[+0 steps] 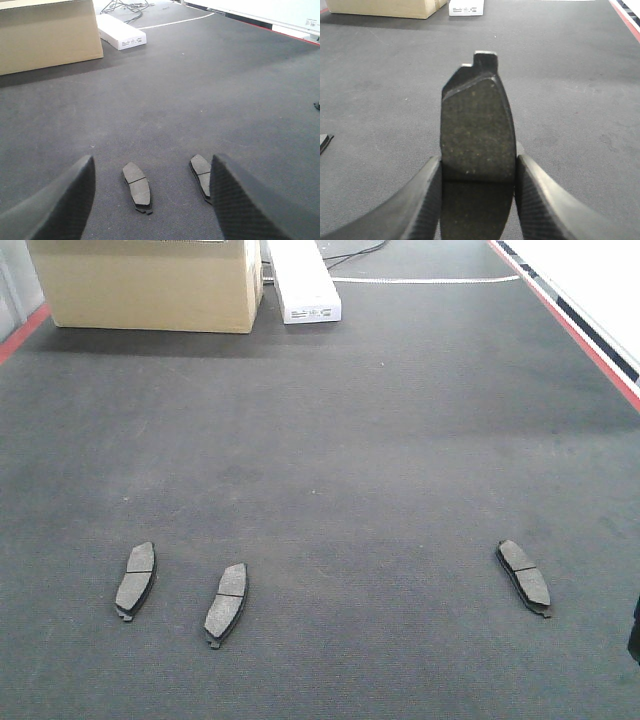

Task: Move and align brake pads A on conveyor
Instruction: 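Raise the empty left gripper away from the belt, then lower the right gripper with its brake pad beside the other pad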

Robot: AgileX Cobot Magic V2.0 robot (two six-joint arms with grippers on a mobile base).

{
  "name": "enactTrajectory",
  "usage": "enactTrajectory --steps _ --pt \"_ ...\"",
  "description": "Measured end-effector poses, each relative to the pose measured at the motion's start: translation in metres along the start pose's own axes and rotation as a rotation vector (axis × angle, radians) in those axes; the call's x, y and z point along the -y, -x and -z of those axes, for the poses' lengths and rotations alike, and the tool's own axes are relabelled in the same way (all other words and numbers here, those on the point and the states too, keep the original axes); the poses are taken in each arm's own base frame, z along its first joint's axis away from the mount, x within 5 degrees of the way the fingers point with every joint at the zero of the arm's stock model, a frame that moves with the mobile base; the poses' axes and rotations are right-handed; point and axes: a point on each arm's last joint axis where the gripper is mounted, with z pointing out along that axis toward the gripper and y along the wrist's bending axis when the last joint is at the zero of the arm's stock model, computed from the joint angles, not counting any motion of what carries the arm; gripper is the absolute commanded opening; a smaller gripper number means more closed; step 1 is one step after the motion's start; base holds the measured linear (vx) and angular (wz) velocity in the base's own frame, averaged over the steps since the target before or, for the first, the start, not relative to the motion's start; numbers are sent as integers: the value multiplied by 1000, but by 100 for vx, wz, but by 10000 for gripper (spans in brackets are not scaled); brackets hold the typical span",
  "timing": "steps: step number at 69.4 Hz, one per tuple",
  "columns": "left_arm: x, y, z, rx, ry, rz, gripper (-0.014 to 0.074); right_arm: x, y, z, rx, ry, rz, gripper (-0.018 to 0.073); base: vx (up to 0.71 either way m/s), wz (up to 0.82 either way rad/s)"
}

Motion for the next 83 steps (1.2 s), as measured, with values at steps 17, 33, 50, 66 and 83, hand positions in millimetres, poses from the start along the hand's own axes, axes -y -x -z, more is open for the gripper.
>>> enactTrajectory --steps 17,33,50,66,83 --pt "0 0 0 0 0 0 460 0 0 0 0 0 0 -3 0 0" --pt "0 0 0 0 0 0 460 0 0 0 0 0 0 -3 0 0" --pt "0 0 0 0 0 0 460 -1 3 -6 -18 8 -22 -1 0 0" --pt "0 0 0 0 0 0 460 -7 28 -50 -236 54 -141 11 0 0" --pt "0 0 0 0 0 0 460 -13 41 -136 -511 67 -159 21 0 0"
